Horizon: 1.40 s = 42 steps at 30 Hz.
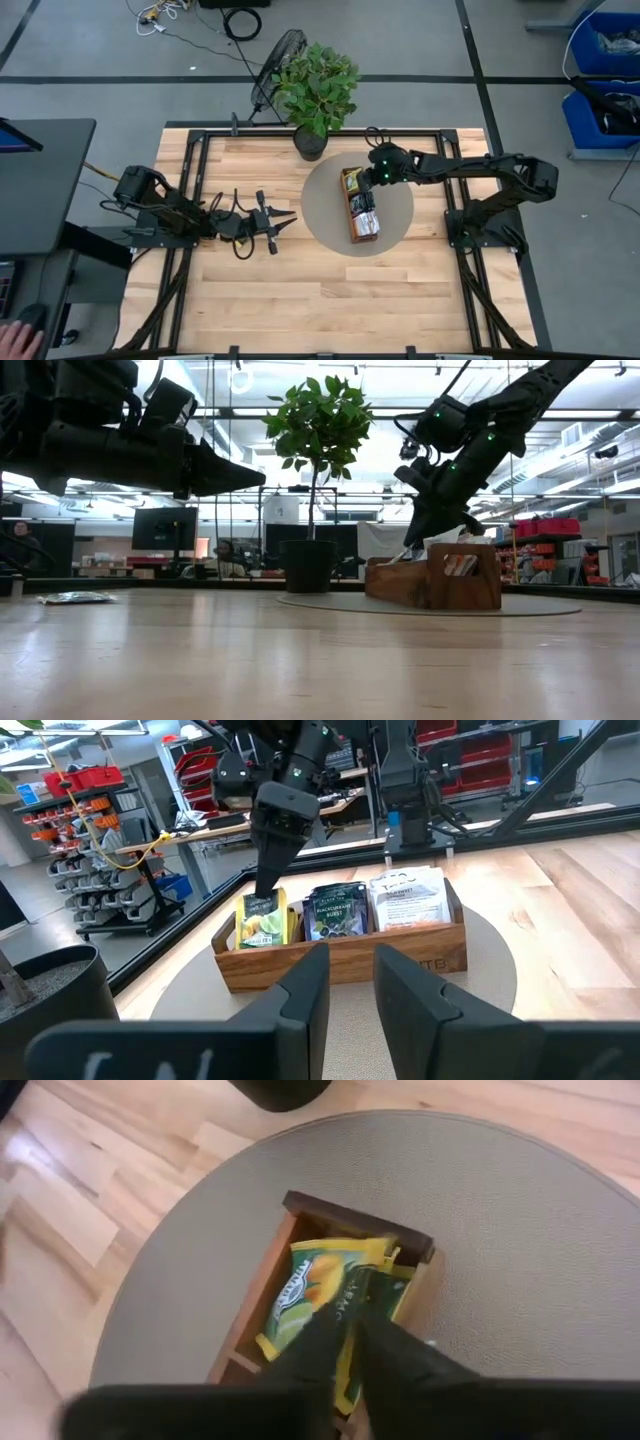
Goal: Pick & Place Tea
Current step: Put the yellow tea bag into the top section of the wooden organizer
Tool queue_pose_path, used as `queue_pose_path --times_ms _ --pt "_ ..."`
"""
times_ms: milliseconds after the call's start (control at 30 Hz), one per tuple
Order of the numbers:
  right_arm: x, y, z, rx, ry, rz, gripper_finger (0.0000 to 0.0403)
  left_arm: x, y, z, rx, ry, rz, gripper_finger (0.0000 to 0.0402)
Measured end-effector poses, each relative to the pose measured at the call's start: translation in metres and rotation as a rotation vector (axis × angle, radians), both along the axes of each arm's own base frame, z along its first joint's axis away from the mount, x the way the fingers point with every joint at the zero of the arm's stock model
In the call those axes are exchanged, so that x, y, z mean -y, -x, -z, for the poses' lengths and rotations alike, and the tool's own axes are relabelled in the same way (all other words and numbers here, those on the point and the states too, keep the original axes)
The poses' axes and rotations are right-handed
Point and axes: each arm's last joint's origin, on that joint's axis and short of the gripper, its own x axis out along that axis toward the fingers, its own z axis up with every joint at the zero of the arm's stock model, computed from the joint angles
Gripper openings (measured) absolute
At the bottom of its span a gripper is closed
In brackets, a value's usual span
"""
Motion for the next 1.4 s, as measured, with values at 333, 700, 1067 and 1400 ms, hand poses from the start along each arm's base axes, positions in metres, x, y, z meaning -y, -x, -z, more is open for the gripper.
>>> queue_pose_path --times_ms 333,700,1067,1400 --pt "-0.006 -0.001 -0.003 -0.043 0.094 0.023 0.0004 0.000 0.000 0.000 -0.002 0.000 0.000 0.0084" --pt "-0.023 -0.007 -0.008 -0.113 0.140 0.074 0.0002 0.000 0.000 0.000 0.001 0.007 0.000 0.0084" --pt "-0.026 -0.011 -0.010 -0.067 0.140 0.076 0.0002 0.000 0.000 0.000 0.006 0.019 -0.001 0.0084" --pt "-0.023 -0.020 0.011 -0.120 0.105 0.076 0.0002 -0.002 0.001 0.001 -0.001 0.013 -0.075 0.0084"
